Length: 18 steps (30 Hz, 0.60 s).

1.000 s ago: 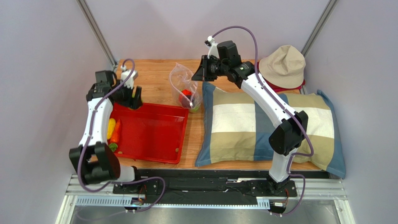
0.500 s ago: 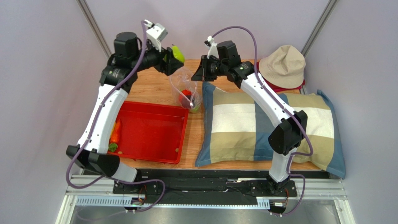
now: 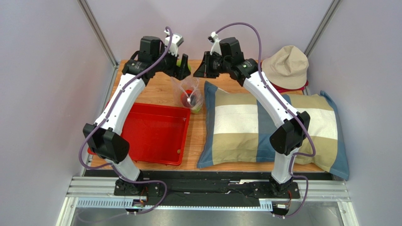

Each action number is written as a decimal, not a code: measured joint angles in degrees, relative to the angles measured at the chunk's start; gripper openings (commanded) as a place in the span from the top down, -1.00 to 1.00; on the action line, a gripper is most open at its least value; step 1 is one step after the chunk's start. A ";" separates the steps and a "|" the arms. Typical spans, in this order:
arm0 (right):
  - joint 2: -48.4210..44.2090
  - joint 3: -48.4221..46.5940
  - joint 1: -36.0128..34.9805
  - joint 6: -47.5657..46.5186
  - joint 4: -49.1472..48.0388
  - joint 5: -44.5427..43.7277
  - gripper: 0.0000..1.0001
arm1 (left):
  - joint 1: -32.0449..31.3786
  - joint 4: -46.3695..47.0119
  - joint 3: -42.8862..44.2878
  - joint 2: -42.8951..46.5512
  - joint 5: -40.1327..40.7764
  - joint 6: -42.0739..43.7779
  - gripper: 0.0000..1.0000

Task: Place the food in the zip-top bag and seal the zipper
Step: Place the fake fruit in the zipper food storage bag, then pick up the fake vegetable from the bin.

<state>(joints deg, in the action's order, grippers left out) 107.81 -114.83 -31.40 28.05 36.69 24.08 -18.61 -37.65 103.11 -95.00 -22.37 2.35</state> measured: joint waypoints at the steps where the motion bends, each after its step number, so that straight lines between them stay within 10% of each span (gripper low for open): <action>1: 0.00 -0.13 0.09 0.20 0.26 -0.31 1.00 | 0.00 -0.50 0.70 -0.20 0.46 0.37 -0.98; 18: 2.12 -4.50 1.11 0.55 2.56 -5.46 1.00 | 23.19 -17.81 -7.06 16.74 9.07 6.14 -0.88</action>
<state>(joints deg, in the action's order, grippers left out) 109.93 -119.33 -30.28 28.60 39.24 18.61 4.58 -55.46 96.05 -78.26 -13.30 8.49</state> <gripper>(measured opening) 0.010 0.951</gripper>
